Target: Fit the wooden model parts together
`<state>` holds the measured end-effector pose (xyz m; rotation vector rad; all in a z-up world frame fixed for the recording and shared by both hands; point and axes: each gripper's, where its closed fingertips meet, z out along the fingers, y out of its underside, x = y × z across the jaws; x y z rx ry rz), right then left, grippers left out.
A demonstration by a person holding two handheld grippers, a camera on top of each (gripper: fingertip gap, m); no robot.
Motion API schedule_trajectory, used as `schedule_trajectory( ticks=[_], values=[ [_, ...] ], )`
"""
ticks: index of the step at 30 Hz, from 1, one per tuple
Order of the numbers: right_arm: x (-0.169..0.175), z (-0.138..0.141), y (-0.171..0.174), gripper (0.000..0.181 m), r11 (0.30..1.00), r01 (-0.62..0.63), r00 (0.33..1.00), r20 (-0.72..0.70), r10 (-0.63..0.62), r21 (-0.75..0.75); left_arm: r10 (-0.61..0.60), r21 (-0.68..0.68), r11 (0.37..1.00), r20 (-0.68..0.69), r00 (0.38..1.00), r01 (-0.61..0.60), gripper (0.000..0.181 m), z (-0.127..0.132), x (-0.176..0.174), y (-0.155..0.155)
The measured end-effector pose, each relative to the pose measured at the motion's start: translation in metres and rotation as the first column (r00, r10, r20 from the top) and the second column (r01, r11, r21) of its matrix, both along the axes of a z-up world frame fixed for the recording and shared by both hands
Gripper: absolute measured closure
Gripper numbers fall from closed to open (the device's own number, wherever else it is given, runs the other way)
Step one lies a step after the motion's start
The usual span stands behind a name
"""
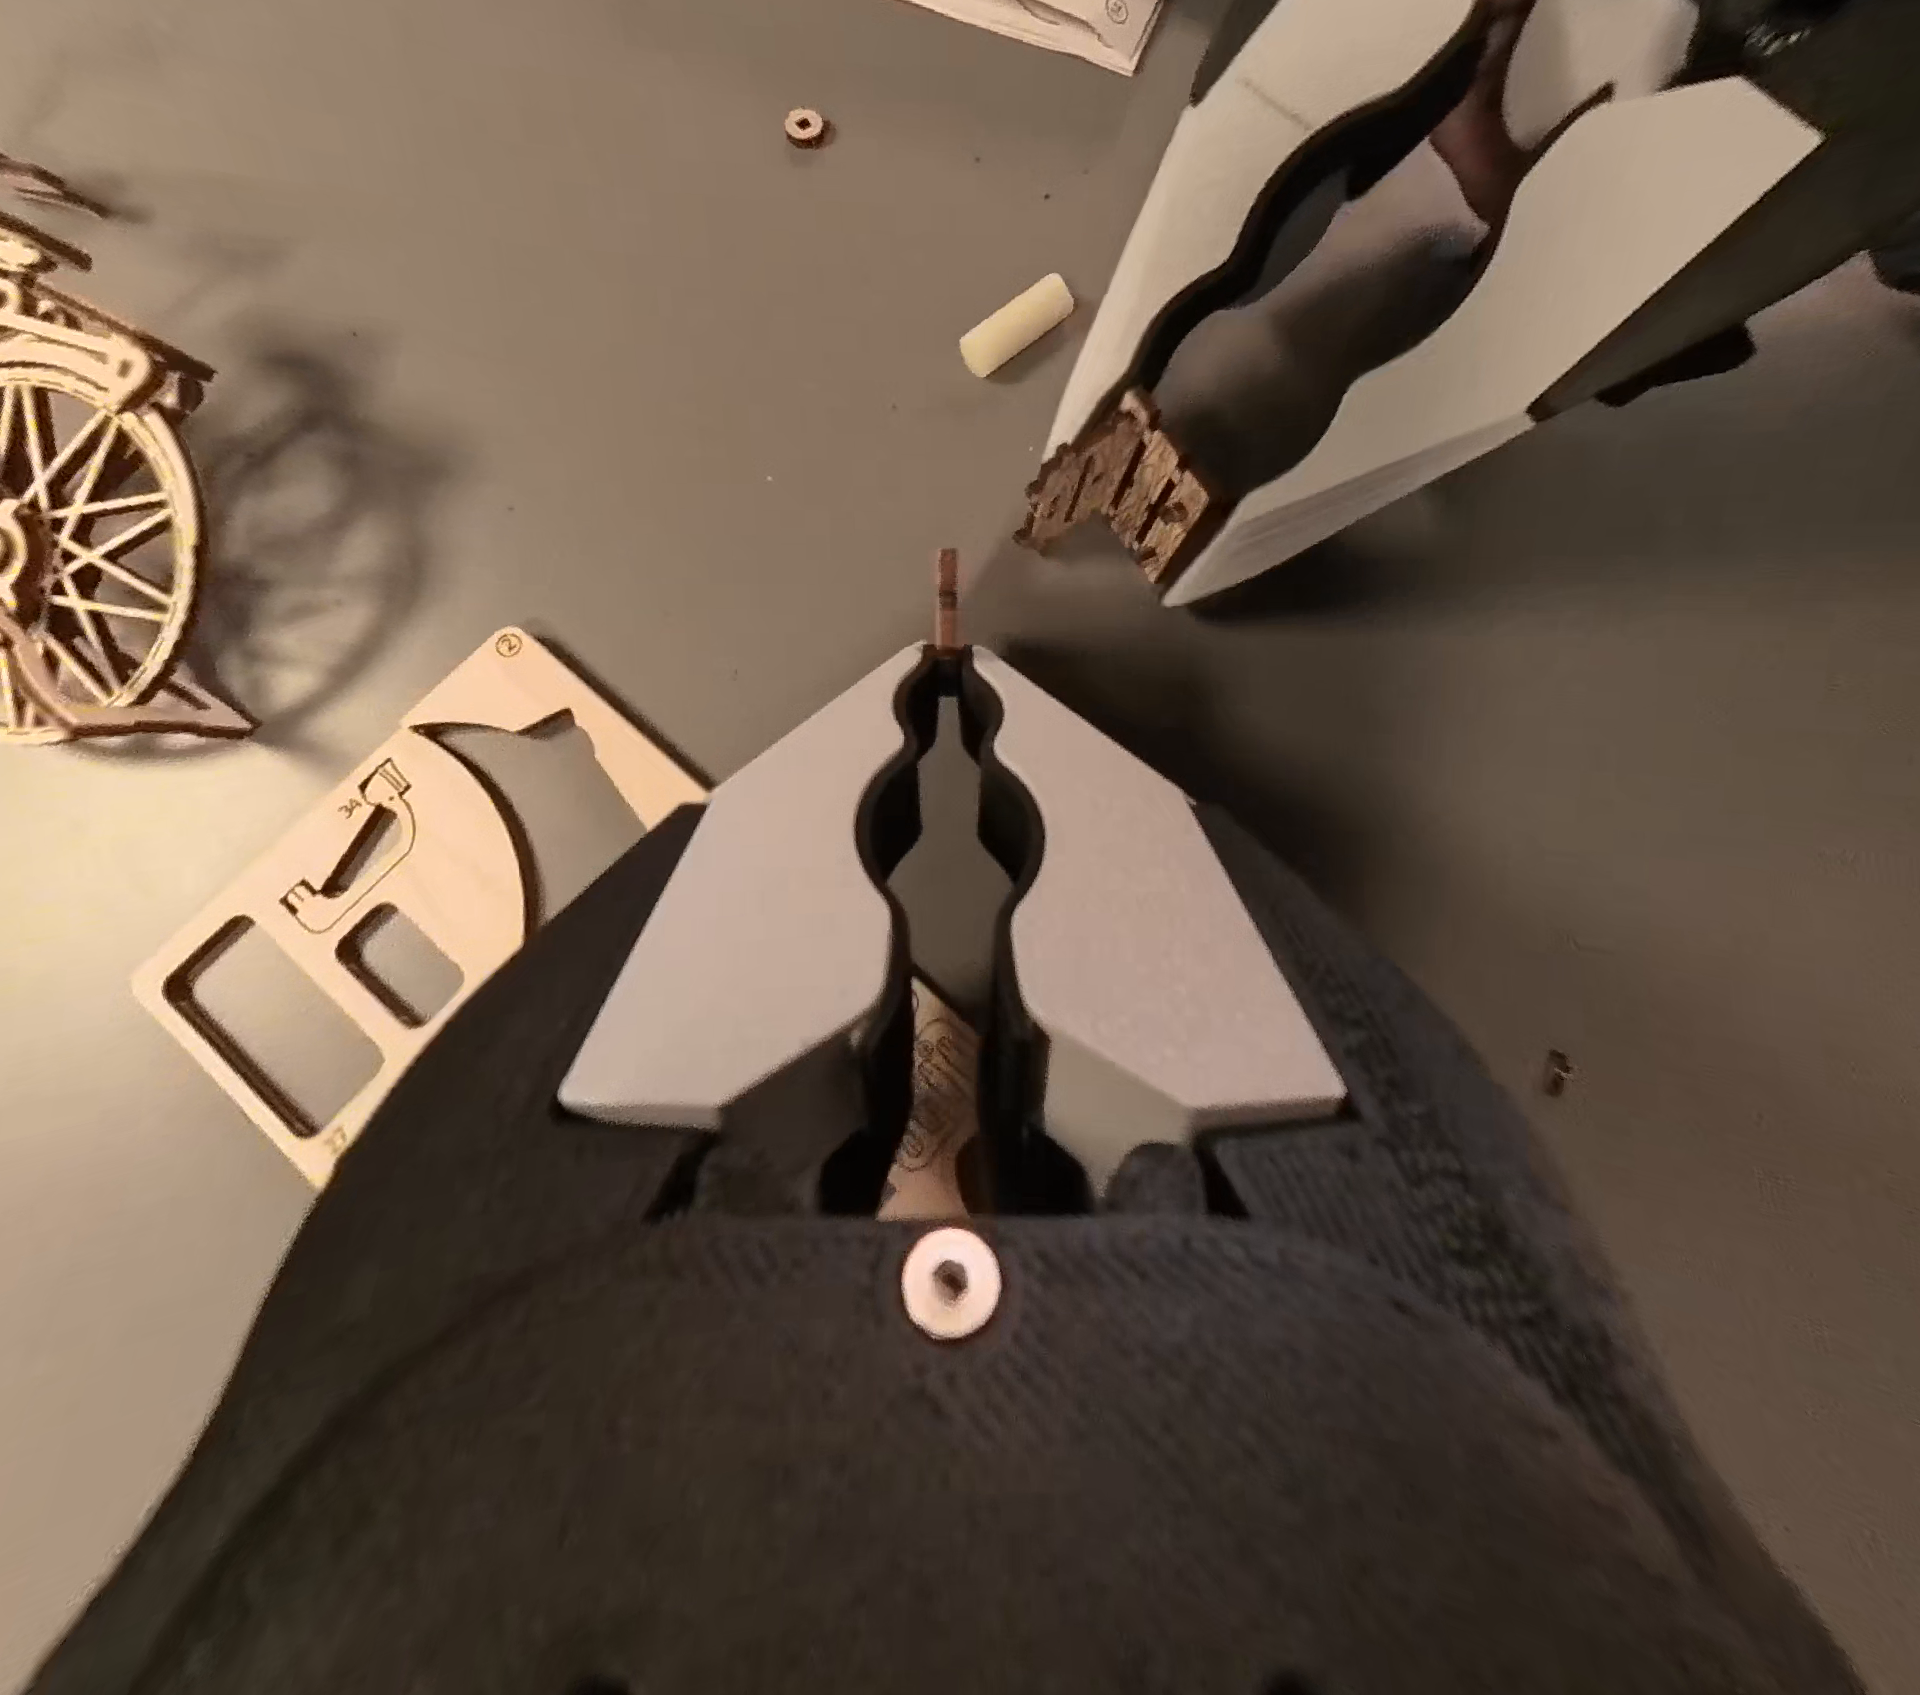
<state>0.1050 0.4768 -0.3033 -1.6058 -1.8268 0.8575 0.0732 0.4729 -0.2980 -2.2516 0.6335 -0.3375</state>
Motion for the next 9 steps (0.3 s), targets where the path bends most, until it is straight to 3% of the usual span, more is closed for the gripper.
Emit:
schedule_trajectory(
  ticks=[1, 3, 5, 7, 9],
  values=[
    [0.001, -0.001, 0.000, 0.141, 1.000, 0.000, 1.000, -0.001, 0.000, 0.001, 0.010, 0.005, 1.000, 0.006, 1.000, -0.010, 0.180, 0.002, -0.001, 0.000],
    [0.002, 0.005, 0.007, 0.125, 0.999, 0.029, 0.999, -0.030, -0.028, 0.027, 0.037, 0.020, 0.999, 0.023, 0.999, -0.037, 0.180, 0.006, -0.003, 0.000],
    [0.003, 0.023, 0.018, 0.124, 0.994, 0.088, 0.990, -0.117, -0.080, 0.065, 0.052, 0.030, 0.998, 0.073, 0.996, -0.054, 0.180, 0.012, -0.002, -0.003],
    [0.002, 0.044, 0.018, 0.132, 0.990, 0.103, 0.971, -0.225, -0.079, 0.097, 0.041, 0.034, 0.998, 0.138, 0.990, -0.046, 0.180, 0.020, 0.003, -0.007],
    [0.000, 0.064, 0.000, 0.148, 0.998, 0.029, 0.945, -0.326, -0.007, 0.063, -0.040, 0.056, 0.998, 0.228, 0.973, 0.028, 0.180, 0.033, 0.017, -0.017]
  ],
)
